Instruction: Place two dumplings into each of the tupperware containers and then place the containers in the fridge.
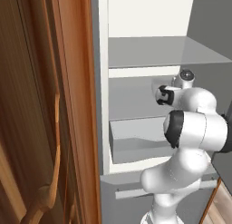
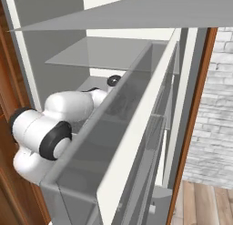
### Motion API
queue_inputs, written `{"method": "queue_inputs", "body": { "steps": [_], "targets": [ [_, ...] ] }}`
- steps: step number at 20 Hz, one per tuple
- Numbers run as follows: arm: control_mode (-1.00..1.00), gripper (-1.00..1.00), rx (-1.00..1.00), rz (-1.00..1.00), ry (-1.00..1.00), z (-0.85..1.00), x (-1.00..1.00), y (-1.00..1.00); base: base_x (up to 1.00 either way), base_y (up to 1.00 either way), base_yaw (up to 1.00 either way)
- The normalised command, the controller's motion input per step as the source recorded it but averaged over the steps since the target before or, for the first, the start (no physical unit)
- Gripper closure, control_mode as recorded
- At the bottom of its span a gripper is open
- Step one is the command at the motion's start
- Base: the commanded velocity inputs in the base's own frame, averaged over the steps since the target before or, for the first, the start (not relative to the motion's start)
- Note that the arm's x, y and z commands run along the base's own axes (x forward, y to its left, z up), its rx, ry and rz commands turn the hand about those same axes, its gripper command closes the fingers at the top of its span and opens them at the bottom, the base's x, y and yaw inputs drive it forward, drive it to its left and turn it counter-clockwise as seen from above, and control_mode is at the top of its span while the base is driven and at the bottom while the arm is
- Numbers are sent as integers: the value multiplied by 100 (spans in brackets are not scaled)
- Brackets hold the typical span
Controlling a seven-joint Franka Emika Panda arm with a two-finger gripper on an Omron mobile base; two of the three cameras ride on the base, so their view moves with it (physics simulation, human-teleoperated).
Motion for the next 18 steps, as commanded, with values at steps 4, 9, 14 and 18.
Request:
{"method": "queue_inputs", "body": {
  "steps": [4,9,14,18],
  "targets": [
    [-100,100,0,-1,3,-3,89,-48,0,0,0],
    [-100,100,0,-1,0,-23,71,-45,0,0,0],
    [-100,100,-6,0,0,-55,44,-15,0,0,0],
    [-100,100,-15,0,2,-80,32,-6,0,0,0]
  ]
}}
